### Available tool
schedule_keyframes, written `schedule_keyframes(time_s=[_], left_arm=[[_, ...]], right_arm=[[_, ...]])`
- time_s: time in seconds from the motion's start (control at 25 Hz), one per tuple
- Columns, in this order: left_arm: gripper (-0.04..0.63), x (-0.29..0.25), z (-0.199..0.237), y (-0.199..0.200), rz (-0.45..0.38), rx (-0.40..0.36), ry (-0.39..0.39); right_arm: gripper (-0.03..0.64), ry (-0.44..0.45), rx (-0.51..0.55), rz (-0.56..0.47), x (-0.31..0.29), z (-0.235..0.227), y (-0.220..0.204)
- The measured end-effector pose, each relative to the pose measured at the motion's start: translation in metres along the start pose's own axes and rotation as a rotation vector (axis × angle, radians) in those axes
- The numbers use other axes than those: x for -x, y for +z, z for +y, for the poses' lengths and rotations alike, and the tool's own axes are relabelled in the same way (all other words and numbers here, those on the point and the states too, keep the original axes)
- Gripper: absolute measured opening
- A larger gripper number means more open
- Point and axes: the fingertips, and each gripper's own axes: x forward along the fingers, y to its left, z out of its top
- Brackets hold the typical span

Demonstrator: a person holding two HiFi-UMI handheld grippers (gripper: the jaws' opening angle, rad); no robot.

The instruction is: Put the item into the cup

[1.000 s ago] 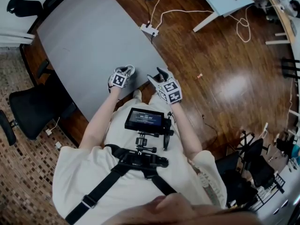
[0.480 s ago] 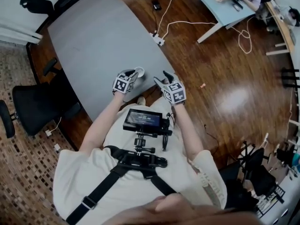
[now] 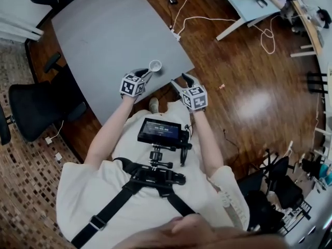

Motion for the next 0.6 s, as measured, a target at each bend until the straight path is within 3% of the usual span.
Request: schedule_keyframes(time_s=[0.4, 0.6], left_arm=[[0.089, 0.022, -0.066, -0.017, -0.040, 0.010, 0.019], [0.089, 0.028, -0.117, -0.034, -0.048, -0.014, 0.066]], right_arm=[[0.278, 0.023, -0.056, -0.036, 0.067, 0.007, -0.049], [0.278, 0.034, -0.062, -0.050, 0.121, 0.011, -0.084]])
